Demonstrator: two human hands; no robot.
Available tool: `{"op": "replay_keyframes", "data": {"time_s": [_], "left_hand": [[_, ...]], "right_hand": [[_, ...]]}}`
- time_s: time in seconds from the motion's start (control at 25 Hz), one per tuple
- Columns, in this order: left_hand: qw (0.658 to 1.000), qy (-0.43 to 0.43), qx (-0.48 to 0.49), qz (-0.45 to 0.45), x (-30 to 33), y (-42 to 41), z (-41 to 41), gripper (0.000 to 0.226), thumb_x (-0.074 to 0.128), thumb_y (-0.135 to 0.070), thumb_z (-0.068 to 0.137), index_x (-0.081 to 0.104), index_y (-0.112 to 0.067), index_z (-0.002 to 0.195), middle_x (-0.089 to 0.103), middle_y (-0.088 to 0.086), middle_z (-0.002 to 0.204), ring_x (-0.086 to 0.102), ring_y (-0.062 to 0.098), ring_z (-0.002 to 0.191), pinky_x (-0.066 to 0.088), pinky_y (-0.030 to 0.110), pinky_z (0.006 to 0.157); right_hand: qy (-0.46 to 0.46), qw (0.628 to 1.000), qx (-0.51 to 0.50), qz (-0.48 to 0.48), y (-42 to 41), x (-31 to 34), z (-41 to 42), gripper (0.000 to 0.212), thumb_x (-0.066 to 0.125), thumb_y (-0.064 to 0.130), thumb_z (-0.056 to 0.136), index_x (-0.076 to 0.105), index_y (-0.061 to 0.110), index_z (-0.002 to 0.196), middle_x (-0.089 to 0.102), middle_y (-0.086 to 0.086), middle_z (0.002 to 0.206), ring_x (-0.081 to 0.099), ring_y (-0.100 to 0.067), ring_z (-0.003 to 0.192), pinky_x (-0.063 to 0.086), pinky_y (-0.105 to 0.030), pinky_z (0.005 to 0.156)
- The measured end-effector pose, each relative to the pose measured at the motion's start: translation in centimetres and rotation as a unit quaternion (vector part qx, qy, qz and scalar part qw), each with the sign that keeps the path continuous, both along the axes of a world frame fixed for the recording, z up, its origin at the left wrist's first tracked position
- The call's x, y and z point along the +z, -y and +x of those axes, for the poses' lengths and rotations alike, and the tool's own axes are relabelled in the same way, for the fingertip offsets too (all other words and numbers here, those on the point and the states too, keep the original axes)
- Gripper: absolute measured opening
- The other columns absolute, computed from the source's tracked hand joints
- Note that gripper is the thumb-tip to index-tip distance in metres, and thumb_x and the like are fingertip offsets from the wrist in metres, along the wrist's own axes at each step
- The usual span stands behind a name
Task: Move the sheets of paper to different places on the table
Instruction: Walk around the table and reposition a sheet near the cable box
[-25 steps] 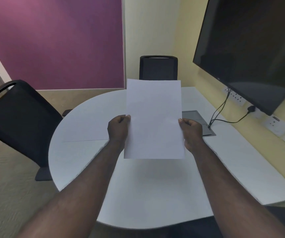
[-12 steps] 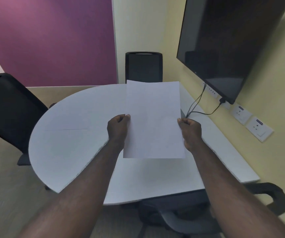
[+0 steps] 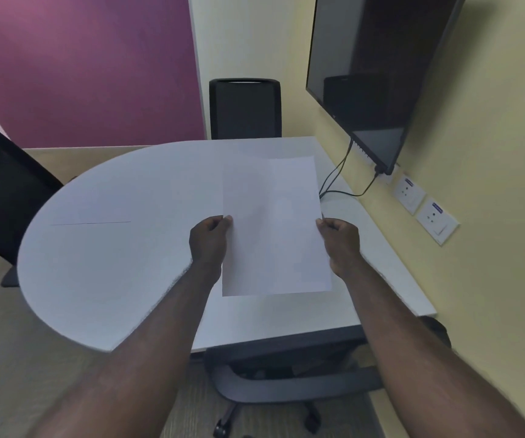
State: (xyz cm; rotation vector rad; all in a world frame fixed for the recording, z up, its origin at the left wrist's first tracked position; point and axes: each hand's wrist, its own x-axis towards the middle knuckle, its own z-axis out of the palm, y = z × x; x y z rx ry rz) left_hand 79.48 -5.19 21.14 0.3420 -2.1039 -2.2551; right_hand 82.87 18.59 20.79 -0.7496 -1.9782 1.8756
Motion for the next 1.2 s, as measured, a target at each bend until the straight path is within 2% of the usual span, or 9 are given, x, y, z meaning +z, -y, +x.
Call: {"op": "replay_keyframes", "data": {"time_s": [0.16, 0.28, 0.36, 0.56, 0.72, 0.88, 1.0, 1.2], "left_hand": [[1.000, 0.015, 0.010, -0.005, -1.2, -1.3, -1.4, 0.012, 0.066, -0.028, 0.083, 0.074, -0.018, 0.082, 0.074, -0.003, 0.091, 0.065, 0.017, 0.081, 0.054, 0.035, 0.078], [0.999, 0.029, 0.016, 0.000, -2.5, -2.2, -3.1, 0.013, 0.067, -0.029, 0.083, 0.073, -0.019, 0.078, 0.071, -0.006, 0.082, 0.062, 0.016, 0.076, 0.050, 0.031, 0.070], [0.999, 0.041, 0.019, -0.007, -3.5, -2.7, -4.6, 0.014, 0.067, -0.030, 0.083, 0.073, -0.018, 0.078, 0.069, -0.006, 0.080, 0.059, 0.016, 0.074, 0.048, 0.031, 0.070], [0.997, 0.066, 0.023, -0.011, -5.6, -3.2, -7.2, 0.016, 0.067, -0.029, 0.084, 0.073, -0.015, 0.085, 0.073, 0.001, 0.094, 0.062, 0.017, 0.082, 0.053, 0.036, 0.079], [0.996, 0.079, 0.028, -0.008, -7.2, -3.6, -8.2, 0.015, 0.066, -0.028, 0.085, 0.074, -0.015, 0.086, 0.073, -0.002, 0.093, 0.064, 0.016, 0.082, 0.051, 0.030, 0.074], [0.995, 0.092, 0.026, -0.011, -8.9, -4.0, -9.0, 0.022, 0.066, -0.029, 0.083, 0.071, -0.007, 0.084, 0.067, 0.000, 0.085, 0.056, 0.018, 0.076, 0.047, 0.033, 0.073], [0.994, 0.104, 0.031, -0.016, -10.4, -4.6, -9.5, 0.018, 0.067, -0.029, 0.083, 0.074, -0.013, 0.083, 0.071, 0.000, 0.088, 0.059, 0.017, 0.077, 0.048, 0.032, 0.073], [0.990, 0.132, 0.037, -0.030, -13.4, -5.9, -10.2, 0.015, 0.067, -0.029, 0.082, 0.075, -0.015, 0.084, 0.074, 0.000, 0.092, 0.064, 0.020, 0.081, 0.052, 0.035, 0.076]], "right_hand": [[0.009, 1.000, 0.002, 0.005, -1.7, -1.2, -1.6, 0.029, 0.068, 0.019, 0.090, 0.070, 0.001, 0.113, 0.071, -0.010, 0.112, 0.064, -0.023, 0.107, 0.052, -0.038, 0.098], [0.020, 1.000, 0.004, -0.006, -2.7, -2.3, -3.6, 0.029, 0.068, 0.019, 0.090, 0.070, 0.003, 0.114, 0.070, -0.008, 0.112, 0.064, -0.022, 0.108, 0.051, -0.034, 0.095], [0.030, 0.999, 0.001, -0.014, -3.2, -3.3, -5.1, 0.029, 0.069, 0.020, 0.090, 0.070, 0.004, 0.114, 0.070, -0.006, 0.111, 0.064, -0.022, 0.108, 0.051, -0.035, 0.096], [0.048, 0.999, -0.001, -0.020, -3.8, -5.4, -8.0, 0.027, 0.069, 0.020, 0.089, 0.071, 0.004, 0.111, 0.072, -0.009, 0.110, 0.066, -0.025, 0.107, 0.053, -0.041, 0.099], [0.061, 0.998, 0.001, -0.022, -4.2, -6.7, -9.5, 0.025, 0.069, 0.018, 0.090, 0.070, 0.003, 0.110, 0.071, -0.008, 0.106, 0.066, -0.027, 0.109, 0.053, -0.042, 0.100], [0.071, 0.997, 0.009, -0.015, -4.7, -8.4, -10.4, 0.027, 0.069, 0.018, 0.090, 0.070, 0.002, 0.111, 0.072, -0.012, 0.112, 0.065, -0.024, 0.106, 0.052, -0.040, 0.100], [0.085, 0.996, 0.015, -0.010, -5.4, -10.3, -10.7, 0.026, 0.068, 0.017, 0.090, 0.071, 0.001, 0.110, 0.072, -0.011, 0.109, 0.066, -0.025, 0.105, 0.052, -0.040, 0.098], [0.102, 0.995, 0.016, 0.007, -6.8, -13.7, -11.2, 0.026, 0.068, 0.016, 0.090, 0.071, 0.000, 0.109, 0.072, -0.011, 0.108, 0.065, -0.023, 0.103, 0.049, -0.031, 0.091]]}}
